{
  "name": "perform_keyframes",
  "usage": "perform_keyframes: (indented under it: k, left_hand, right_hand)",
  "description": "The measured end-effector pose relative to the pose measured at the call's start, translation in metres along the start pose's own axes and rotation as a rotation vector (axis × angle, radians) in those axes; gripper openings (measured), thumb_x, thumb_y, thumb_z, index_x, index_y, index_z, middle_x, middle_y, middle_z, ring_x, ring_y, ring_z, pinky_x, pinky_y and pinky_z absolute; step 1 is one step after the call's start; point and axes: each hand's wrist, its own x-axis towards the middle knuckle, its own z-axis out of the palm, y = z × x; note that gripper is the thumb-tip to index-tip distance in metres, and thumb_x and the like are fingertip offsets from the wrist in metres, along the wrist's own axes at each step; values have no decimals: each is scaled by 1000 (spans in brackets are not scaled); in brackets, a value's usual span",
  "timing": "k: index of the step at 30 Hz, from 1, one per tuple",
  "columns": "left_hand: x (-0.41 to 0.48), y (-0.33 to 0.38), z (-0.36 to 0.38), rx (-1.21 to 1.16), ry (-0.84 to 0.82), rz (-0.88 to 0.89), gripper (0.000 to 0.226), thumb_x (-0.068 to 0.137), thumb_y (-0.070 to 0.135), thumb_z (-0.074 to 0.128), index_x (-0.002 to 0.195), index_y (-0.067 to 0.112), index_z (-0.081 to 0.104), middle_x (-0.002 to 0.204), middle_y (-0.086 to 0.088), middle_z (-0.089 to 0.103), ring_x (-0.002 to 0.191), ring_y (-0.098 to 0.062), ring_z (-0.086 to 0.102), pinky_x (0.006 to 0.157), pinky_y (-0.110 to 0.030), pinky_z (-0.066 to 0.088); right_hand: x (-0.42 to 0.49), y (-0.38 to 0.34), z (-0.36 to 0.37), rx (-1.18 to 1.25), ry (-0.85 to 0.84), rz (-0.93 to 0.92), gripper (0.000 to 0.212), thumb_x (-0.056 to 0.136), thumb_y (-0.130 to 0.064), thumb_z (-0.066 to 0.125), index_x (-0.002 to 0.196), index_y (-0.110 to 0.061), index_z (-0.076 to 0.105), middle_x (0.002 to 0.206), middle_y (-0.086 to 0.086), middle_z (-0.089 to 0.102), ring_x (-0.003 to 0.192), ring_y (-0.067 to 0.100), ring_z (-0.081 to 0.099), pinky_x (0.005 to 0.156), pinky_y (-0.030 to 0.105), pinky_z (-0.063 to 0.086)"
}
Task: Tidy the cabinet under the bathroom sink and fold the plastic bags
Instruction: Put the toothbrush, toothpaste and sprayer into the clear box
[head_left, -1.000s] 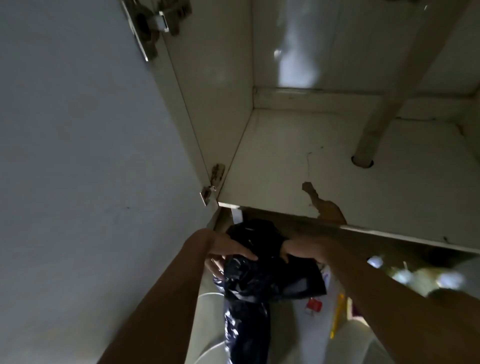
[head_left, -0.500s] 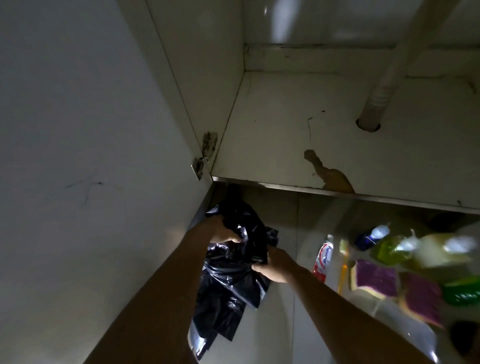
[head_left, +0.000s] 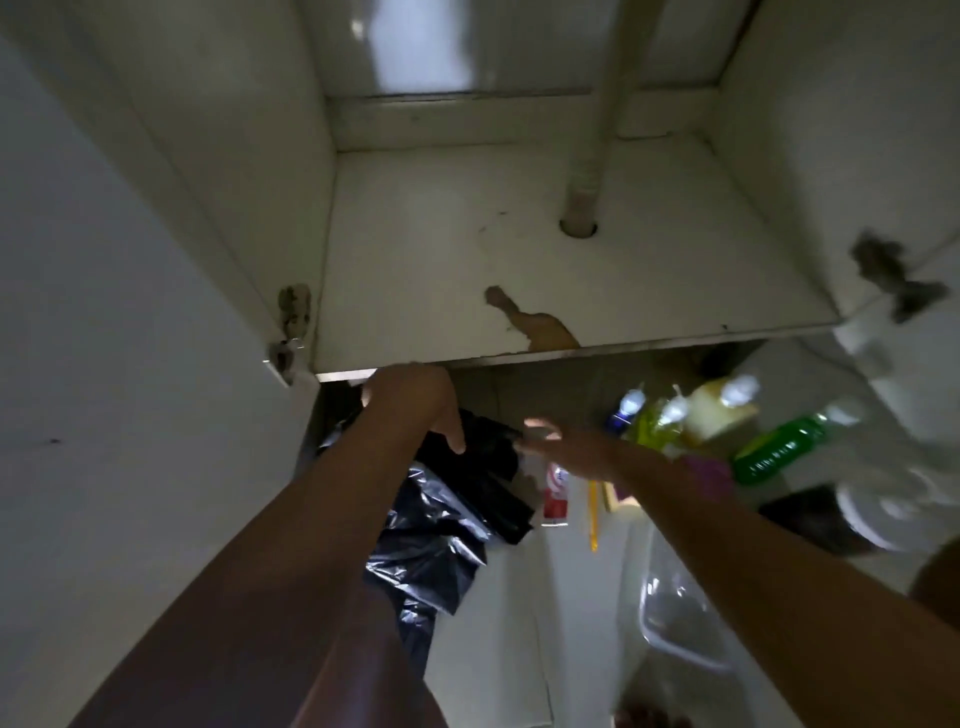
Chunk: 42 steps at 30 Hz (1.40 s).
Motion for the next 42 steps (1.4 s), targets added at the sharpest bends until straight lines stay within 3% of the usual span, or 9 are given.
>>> perform_keyframes:
  k: [4, 12, 20, 25, 28, 33, 37, 39, 42]
  left_hand:
    - [7, 50, 18, 31, -13, 199, 88, 71, 59, 73, 143, 14, 47, 143, -10, 51, 123, -31, 54, 100, -46, 49]
    - [-22, 127, 48, -198, 100, 466, 67, 86, 51, 66, 143, 22, 45, 144, -5, 49, 128, -26, 50, 101, -34, 45]
    - [-28, 199, 98, -361, -21, 433, 64, 82, 61, 66, 127, 15, 64, 122, -9, 67, 102, -24, 67, 85, -33, 57]
    - [-32, 247, 156, -570, -163, 316, 53, 89, 40, 70, 124, 1, 59, 115, -20, 66, 91, -32, 72, 76, -45, 62]
    - [-38, 262, 182, -719, -255, 227, 48, 91, 26, 69, 128, -1, 54, 123, -26, 60, 104, -39, 67, 83, -50, 59]
    - [-38, 252, 194, -738, -223, 173, 25, 84, 6, 60, 108, -1, 61, 110, -27, 65, 86, -38, 70, 63, -43, 62]
    - [-57, 221, 189, -736, -314, 144, 25, 94, 10, 56, 110, -9, 61, 103, -27, 66, 73, -30, 71, 65, -42, 62]
    - [-60, 199, 189, -733, -327, 144, 26, 96, 11, 56, 111, -10, 60, 106, -29, 66, 78, -31, 72, 65, -40, 63]
    - [-61, 165, 192, -768, -302, 85, 26, 97, 12, 57, 112, -9, 58, 106, -30, 66, 84, -33, 72, 59, -36, 62]
  right_hand:
    - [-40, 40, -27, -98, 249, 26, 36, 98, -38, 59, 124, -14, 67, 115, 6, 69, 109, 22, 64, 89, 23, 46]
    - [-134, 106, -55, -195, 334, 263, 36, 92, -34, 66, 125, -20, 64, 120, 2, 66, 110, 22, 64, 87, 28, 49]
    - [-156, 180, -45, -289, 280, 448, 44, 87, -39, 47, 121, -14, 62, 117, 13, 67, 111, 31, 64, 77, 27, 44]
    - [-157, 216, -11, -151, 335, 444, 35, 87, -30, 64, 116, -11, 63, 117, 11, 69, 106, 28, 66, 82, 28, 49]
    - [-152, 235, 5, -21, 394, 409, 39, 86, -27, 67, 121, -11, 60, 116, 9, 67, 103, 29, 68, 91, 41, 56]
    - [-149, 247, 12, 337, 348, 457, 31, 86, -11, 70, 110, -14, 52, 99, 21, 69, 55, 21, 68, 54, 35, 60]
    - [-144, 230, 19, 253, 148, 392, 28, 88, -26, 68, 109, -14, 53, 90, 18, 74, 64, 22, 71, 65, 39, 63]
    - [-137, 215, 21, 163, 152, 333, 35, 87, -42, 66, 109, -18, 52, 91, 13, 75, 67, 20, 69, 61, 30, 58]
    - [-117, 189, 22, 16, 263, 259, 45, 86, -54, 60, 114, -20, 57, 112, 7, 69, 100, 25, 66, 78, 29, 49]
